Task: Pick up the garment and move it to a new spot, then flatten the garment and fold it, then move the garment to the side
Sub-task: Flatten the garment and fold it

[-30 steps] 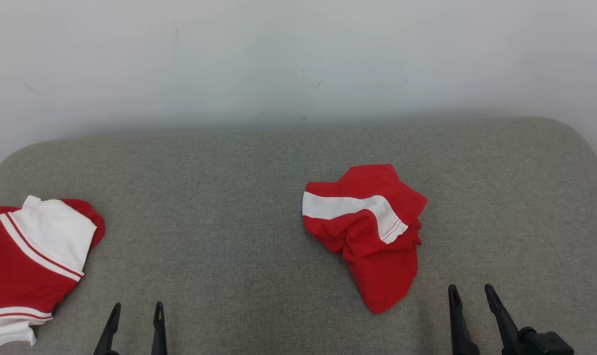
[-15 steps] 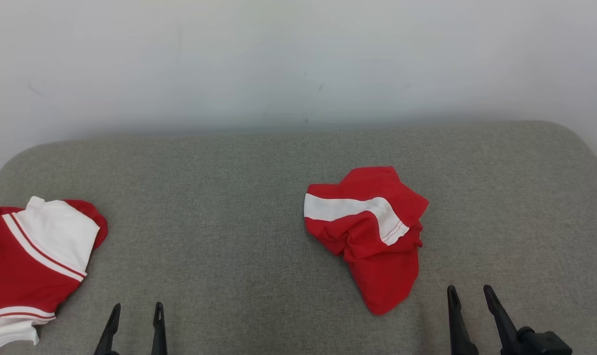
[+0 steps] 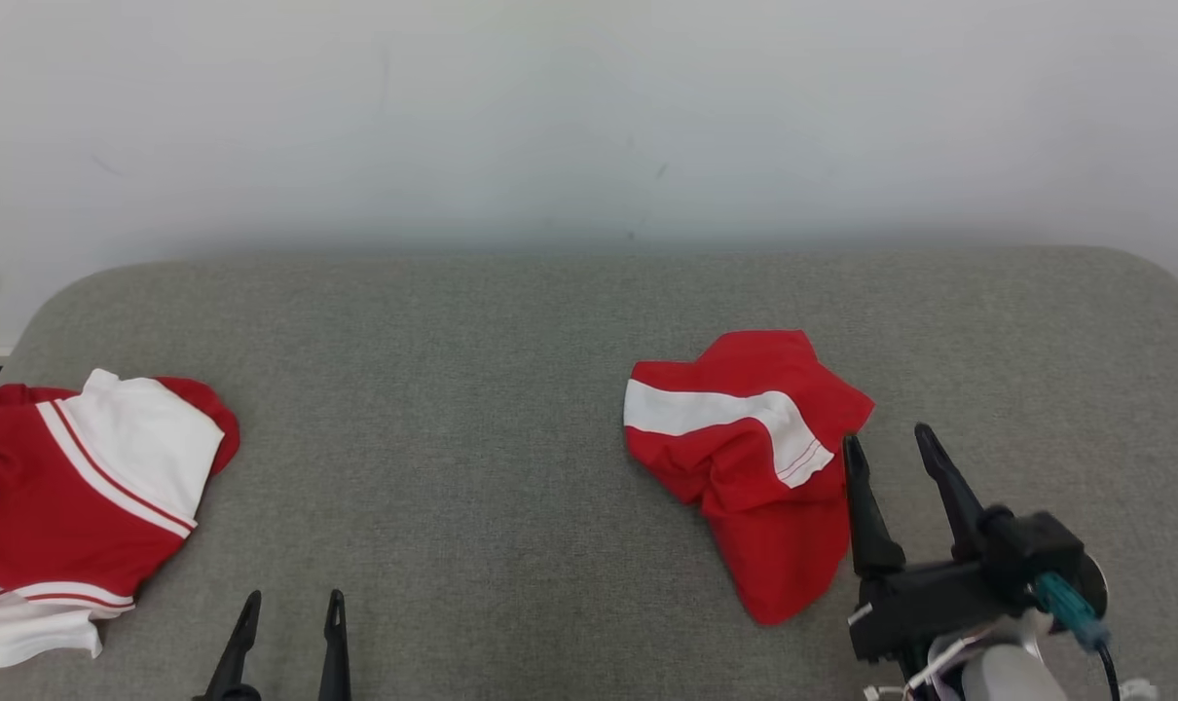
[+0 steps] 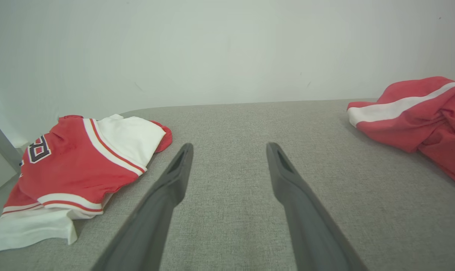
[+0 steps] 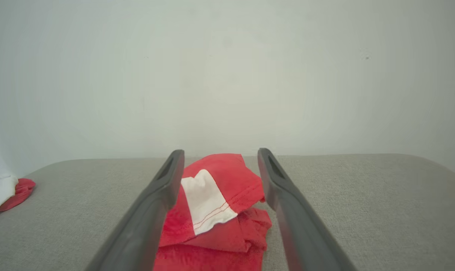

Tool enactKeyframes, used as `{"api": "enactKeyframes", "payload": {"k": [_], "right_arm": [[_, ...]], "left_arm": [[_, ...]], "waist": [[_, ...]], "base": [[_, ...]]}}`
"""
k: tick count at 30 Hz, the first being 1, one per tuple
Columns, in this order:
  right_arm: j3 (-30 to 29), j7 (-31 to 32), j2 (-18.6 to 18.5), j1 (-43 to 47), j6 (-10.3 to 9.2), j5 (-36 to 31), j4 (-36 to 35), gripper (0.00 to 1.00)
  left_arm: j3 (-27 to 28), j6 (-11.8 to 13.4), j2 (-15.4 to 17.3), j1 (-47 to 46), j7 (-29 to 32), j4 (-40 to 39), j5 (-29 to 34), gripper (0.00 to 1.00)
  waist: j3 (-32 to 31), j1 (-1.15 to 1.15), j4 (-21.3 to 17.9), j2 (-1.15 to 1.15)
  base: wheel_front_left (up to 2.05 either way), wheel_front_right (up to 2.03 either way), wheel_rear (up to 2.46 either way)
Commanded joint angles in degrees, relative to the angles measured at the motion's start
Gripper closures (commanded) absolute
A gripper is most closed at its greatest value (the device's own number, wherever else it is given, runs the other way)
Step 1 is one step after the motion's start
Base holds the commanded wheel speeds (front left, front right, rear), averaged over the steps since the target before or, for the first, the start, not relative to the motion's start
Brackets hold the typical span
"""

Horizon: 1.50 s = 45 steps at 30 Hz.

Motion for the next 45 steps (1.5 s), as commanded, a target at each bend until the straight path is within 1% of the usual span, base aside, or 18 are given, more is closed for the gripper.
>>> {"api": "enactKeyframes", "payload": {"k": [1, 7, 12, 15, 20, 21, 22, 23, 24, 25, 29, 33, 38, 41, 45], "right_arm": [[0.3, 0.0, -0.4, -1.6, -0.12, 0.0, 1.7, 0.0], [0.1, 0.0, -1.1, -8.0, -0.12, 1.7, 12.9, 0.0], [0.7, 0.0, -1.8, -11.7, -0.12, 3.4, 21.6, 0.0], [0.8, 0.0, -2.1, -13.4, -0.12, 5.1, 25.0, 0.0], [1.5, 0.0, -1.7, -15.3, -0.12, 7.1, 28.1, 0.0], [1.7, 0.0, -1.6, -15.6, -0.12, 7.8, 28.9, 0.16], [2.1, 0.0, -1.4, -16.1, -0.12, 8.6, 29.1, 0.55], [2.1, 0.0, -1.4, -16.1, -0.12, 8.6, 29.1, 0.55], [2.2, 0.0, -1.5, -16.9, -0.12, 8.8, 27.8, 0.67], [2.1, 0.0, -1.8, -17.0, -0.12, 8.9, 27.0, 1.0], [2.7, 0.0, -2.2, -15.6, -0.12, 8.4, 24.4, 1.0], [4.0, 0.0, -1.8, -14.1, -0.12, 7.5, 19.8, 1.0], [8.9, 0.0, -1.3, -12.2, -0.12, 6.5, 13.1, 1.0], [13.3, 0.0, -1.2, -10.7, -0.12, 6.1, 9.9, 1.0], [19.2, 0.0, -2.3, -8.3, -0.12, 6.2, 7.4, 1.0]], "left_arm": [[0.0, -0.2, -0.1, -1.0, -0.2, 0.2, 0.1, 0.0], [-0.9, -0.9, -0.3, -2.9, -0.2, 1.1, 0.3, 0.0], [-1.2, -1.1, -0.4, -4.4, -0.2, 1.4, 0.3, 0.0], [-1.4, -1.3, -0.5, -5.5, -0.2, 1.7, 0.4, 0.0], [-1.4, -1.3, -0.6, -6.6, -0.2, 2.0, 0.6, 0.0], [-1.4, -1.3, -0.6, -6.8, -0.2, 2.1, 0.7, 0.0], [-1.5, -1.3, -0.7, -6.9, -0.2, 2.1, 0.7, 0.0], [-1.5, -1.3, -0.7, -6.9, -0.2, 2.1, 0.7, 0.0], [-1.5, -1.3, -0.7, -7.0, -0.2, 2.2, 0.7, 0.0], [-1.5, -1.3, -0.7, -7.1, -0.2, 2.2, 0.8, 0.0], [-1.4, -1.2, -0.8, -7.1, -0.2, 2.6, 0.7, 0.0], [-1.3, -1.4, -0.8, -6.2, -0.2, 3.1, 0.4, 0.0], [-0.8, -1.8, -0.9, -5.4, -0.2, 3.2, -0.2, 0.0], [-0.6, -1.8, -0.9, -4.9, -0.2, 3.2, -0.4, 0.0], [-1.2, -1.8, -1.1, -4.0, -0.2, 2.9, -0.5, 0.0]], "waist": [[0.3, -0.01, 0.5, 0.0], [1.5, -0.01, 2.3, 0.0], [3.4, -0.01, 3.6, 0.0], [4.7, -0.01, 4.3, 0.0], [6.0, -0.01, 5.2, 0.0], [6.2, -0.01, 5.4, 0.0], [6.3, -0.01, 5.5, 0.0], [6.3, -0.01, 5.5, 0.0], [6.4, -0.01, 5.6, 0.0], [6.5, -0.01, 5.6, 0.0], [5.9, -0.01, 5.8, 0.0], [4.4, -0.01, 5.6, 0.0], [2.7, -0.01, 5.3, 0.0], [1.8, -0.01, 5.2, 0.0], [1.2, -0.01, 5.1, 0.0]], "base": [[0.0, 0.0, 0.0], [0.0, 0.0, 0.0], [0.0, 0.0, 0.0], [0.0, 0.0, 0.0], [0.0, 0.0, 0.0], [0.0, 0.0, 0.0], [0.0, 0.0, 0.0], [0.0, 0.0, 0.0], [0.0, 0.0, 0.0], [0.0, 0.0, 0.0], [0.0, 0.0, 0.0], [0.0, 0.0, 0.0], [0.0, 0.0, 0.0], [0.0, 0.0, 0.0], [0.0, 0.0, 0.0]]}}
